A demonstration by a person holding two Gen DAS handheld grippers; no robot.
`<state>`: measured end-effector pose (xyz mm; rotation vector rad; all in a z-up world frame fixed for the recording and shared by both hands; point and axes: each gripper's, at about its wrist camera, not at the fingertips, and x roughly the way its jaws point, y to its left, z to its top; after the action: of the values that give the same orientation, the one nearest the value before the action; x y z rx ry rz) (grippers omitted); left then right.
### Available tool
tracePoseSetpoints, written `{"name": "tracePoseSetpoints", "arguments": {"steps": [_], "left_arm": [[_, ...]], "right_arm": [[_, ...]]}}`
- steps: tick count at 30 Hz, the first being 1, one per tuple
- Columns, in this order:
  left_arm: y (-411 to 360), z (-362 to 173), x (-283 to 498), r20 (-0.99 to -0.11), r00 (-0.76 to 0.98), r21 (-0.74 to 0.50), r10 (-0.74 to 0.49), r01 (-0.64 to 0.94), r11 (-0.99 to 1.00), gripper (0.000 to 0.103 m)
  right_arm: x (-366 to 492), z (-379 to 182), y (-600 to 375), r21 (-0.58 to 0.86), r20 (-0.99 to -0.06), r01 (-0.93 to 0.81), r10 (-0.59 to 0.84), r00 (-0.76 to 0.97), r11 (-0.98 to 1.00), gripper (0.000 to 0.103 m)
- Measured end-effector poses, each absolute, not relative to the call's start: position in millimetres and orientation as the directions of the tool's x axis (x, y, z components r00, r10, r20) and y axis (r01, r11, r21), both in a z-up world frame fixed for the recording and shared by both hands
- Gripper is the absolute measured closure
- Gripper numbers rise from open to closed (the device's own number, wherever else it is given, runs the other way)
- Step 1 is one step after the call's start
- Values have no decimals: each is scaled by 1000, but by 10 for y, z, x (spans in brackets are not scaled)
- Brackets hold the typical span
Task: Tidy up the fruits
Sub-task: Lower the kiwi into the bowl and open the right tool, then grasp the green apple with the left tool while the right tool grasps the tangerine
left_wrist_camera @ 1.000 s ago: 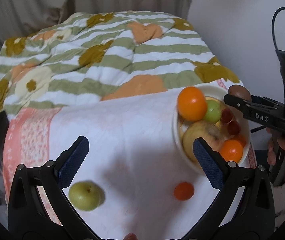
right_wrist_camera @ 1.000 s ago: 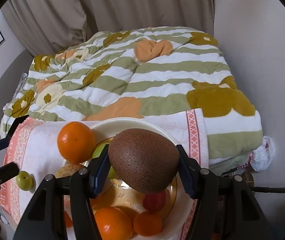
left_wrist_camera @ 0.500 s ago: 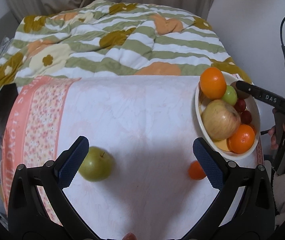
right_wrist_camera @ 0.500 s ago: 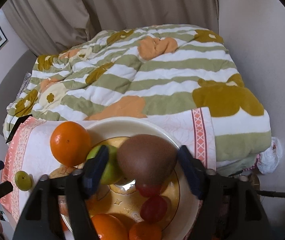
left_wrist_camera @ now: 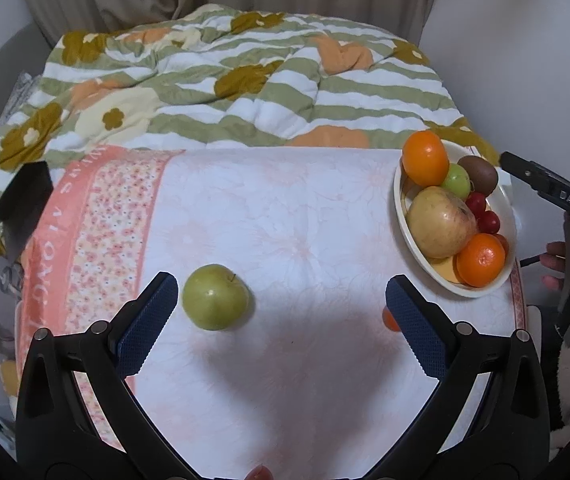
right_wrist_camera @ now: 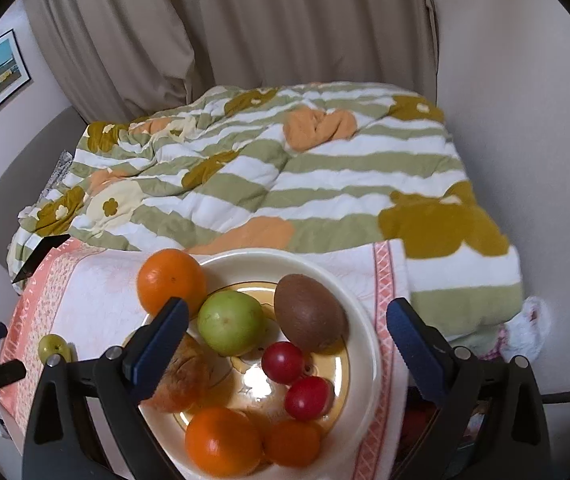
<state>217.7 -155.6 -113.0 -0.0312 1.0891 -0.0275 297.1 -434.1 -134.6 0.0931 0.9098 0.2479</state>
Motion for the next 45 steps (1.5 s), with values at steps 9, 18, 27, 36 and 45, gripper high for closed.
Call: {"name": "tracePoseSetpoints", "arguments": {"steps": [9, 18, 27, 36, 45], "left_arm": [[-1199, -746, 1883, -843, 537, -15, -41, 52, 999, 0], [-668, -585, 1650, -819, 564, -26, -104, 145, 989, 0], [-250, -709, 1685, -821, 537, -52, -196, 272, 961, 0], [-273, -1148, 1878, -844, 468, -44, -261, 424, 904, 0], [-487, -1621, 2136, -854, 411, -58, -319, 533, 844, 0]], "right_arm": [[2366, -767, -4245, 186, -727, -136, 230, 647, 973, 5], [1633, -468, -3809, 170, -732, 1, 126, 669, 985, 4], [1224, -596, -3244, 120, -764, 131, 7, 645, 984, 4], [1155, -1044, -2832, 104, -800, 196, -34, 599, 975, 5], [1333, -1514, -2665, 112, -830, 216, -28, 558, 970, 5]]}}
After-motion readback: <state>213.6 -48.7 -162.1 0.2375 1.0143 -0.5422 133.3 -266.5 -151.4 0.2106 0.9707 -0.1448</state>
